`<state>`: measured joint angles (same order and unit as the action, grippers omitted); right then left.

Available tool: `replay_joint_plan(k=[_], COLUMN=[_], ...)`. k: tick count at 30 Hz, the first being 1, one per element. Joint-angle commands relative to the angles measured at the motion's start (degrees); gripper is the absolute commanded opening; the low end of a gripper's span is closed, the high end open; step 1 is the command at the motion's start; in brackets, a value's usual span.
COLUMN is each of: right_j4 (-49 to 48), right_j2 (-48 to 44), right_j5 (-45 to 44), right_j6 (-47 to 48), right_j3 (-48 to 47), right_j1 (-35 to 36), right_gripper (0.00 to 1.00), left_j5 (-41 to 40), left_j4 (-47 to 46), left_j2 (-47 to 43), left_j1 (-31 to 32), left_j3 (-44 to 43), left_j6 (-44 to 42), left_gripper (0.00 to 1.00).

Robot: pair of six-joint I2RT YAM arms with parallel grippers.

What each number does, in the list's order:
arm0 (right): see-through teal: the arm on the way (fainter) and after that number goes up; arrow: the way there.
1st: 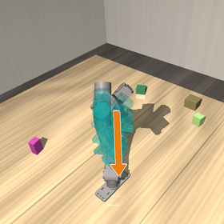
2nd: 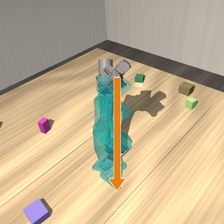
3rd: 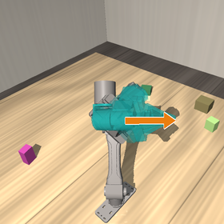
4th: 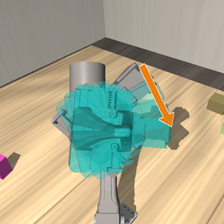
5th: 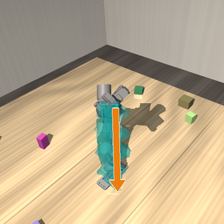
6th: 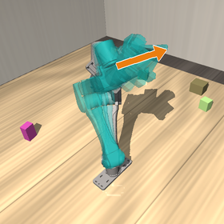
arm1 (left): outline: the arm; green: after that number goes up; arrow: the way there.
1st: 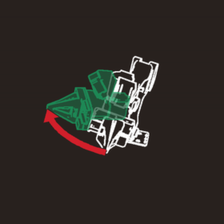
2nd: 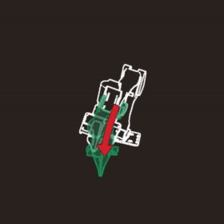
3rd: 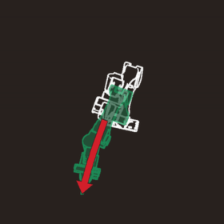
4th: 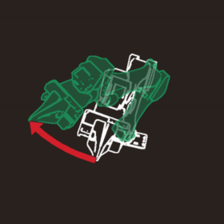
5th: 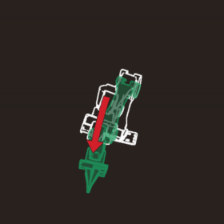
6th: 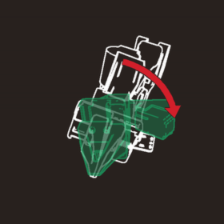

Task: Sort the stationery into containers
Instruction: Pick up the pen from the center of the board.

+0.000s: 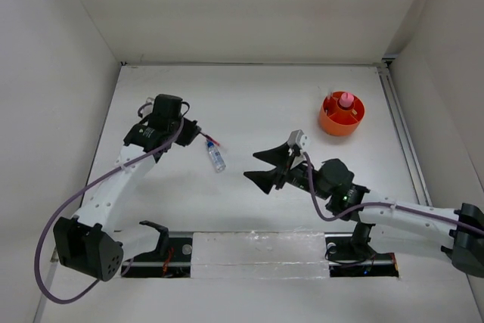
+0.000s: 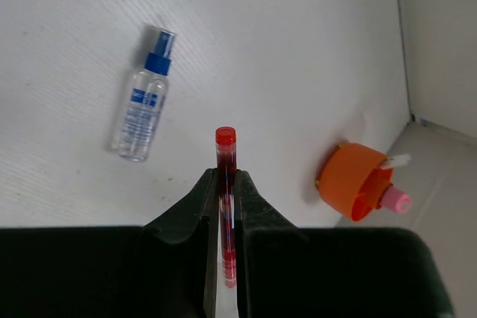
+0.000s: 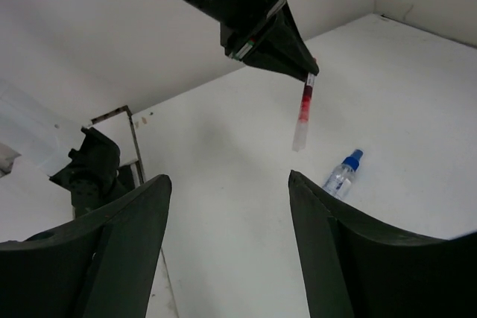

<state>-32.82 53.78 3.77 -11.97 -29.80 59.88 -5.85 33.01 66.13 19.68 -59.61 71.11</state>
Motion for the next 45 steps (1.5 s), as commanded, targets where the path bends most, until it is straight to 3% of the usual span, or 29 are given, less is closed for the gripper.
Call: replay_joint_plan(k=[1,5,9,20,29,38,45], right_j4=[-15.9,-24.1,-40.6,-70.2,-70.7,-70.7,-70.7], right_j2=[3.8,9.7,15.9,32.7,35.5,31.7,27.4], right_j5=[2.8,2.2,-1.6,-8.4,-5.8,-4.9,-6.2], right_j6=[2.9,2.9,3.6,5.4,9.6,13.8,17.2], right_j3=[0.9,2.7,5.5,4.7,-1.6,-3.2,-4.6], right_j1=[-0.6,-0.6,-1.3,-3.6,-4.2,-4.7,-4.7], right_gripper=[0.71,0.74,0.74,0.73,0.74,0.74,0.68], left_j5=[5.2,11.1,17.8,24.7,26.4,29.4,29.4], left_j4=[-2.9,-4.8,-10.4,-24.5,-27.2,-31.2,-33.3], left_j2=[-1.2,-0.6,-1.2,-5.7,-6.2,-5.1,-4.6], left_j1=[-0.7,-1.8,-2.5,-2.5,-2.5,-2.5,-1.8], left_j3=[-5.7,-9.6,-9.6,-0.9,1.8,2.7,3.2], left_j6=[1.0,2.2,6.4,18.1,20.2,22.9,24.7], left_gripper=[0.00,0.00,0.00,0.00,0.00,0.00,0.00])
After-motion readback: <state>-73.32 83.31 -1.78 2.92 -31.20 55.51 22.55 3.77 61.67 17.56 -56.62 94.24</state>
